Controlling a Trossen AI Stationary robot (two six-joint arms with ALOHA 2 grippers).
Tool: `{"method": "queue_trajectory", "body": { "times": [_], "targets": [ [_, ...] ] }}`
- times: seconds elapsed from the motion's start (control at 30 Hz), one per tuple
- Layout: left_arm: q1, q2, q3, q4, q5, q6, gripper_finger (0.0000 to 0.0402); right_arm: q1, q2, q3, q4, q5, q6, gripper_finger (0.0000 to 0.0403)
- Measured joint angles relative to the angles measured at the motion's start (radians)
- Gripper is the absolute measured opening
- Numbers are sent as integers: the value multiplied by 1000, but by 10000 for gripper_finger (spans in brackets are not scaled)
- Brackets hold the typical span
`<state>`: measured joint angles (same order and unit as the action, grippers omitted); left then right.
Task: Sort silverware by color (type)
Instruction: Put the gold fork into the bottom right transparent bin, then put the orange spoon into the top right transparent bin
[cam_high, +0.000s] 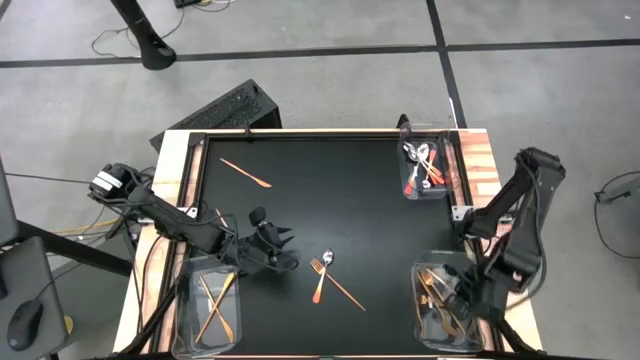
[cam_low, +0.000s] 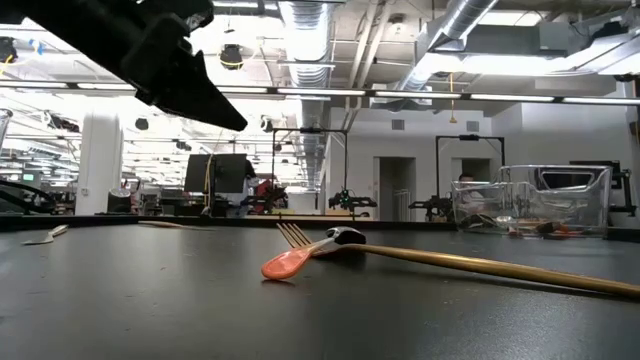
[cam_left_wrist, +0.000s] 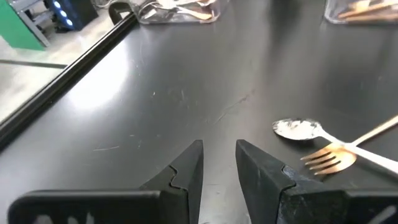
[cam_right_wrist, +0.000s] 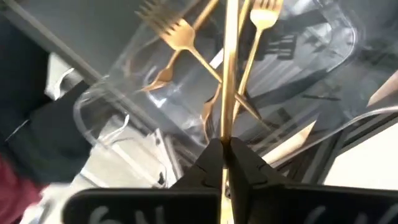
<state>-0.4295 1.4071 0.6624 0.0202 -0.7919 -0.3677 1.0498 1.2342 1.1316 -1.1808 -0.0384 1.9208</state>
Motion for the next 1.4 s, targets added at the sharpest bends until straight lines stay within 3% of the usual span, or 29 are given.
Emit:
{"method": "queue_trajectory", "body": {
  "times": [0.33, 0.57, 0.73, 1.0, 1.17, 1.4],
  "targets": [
    [-7, 0, 0, 144, -21, -17, 87, 53, 150, 0, -37, 24, 99, 148],
    [-9, 0, 0, 191, -21, 9, 87, 42, 159, 0, -28, 166, 59, 211],
    [-30, 0, 0, 183, -20, -1, 87, 33, 213, 0, 77, 163, -92, 198],
    [-54, 0, 0, 171, -32, 0, 87, -20, 375, 0, 248, 146, -332, 135],
    [-54, 0, 0, 171, -32, 5, 87, -75, 466, 0, 195, 131, -408, 106],
    [-54, 0, 0, 171, -32, 6, 87, -118, 453, -1, -108, 115, -313, 98]
  ]
}}
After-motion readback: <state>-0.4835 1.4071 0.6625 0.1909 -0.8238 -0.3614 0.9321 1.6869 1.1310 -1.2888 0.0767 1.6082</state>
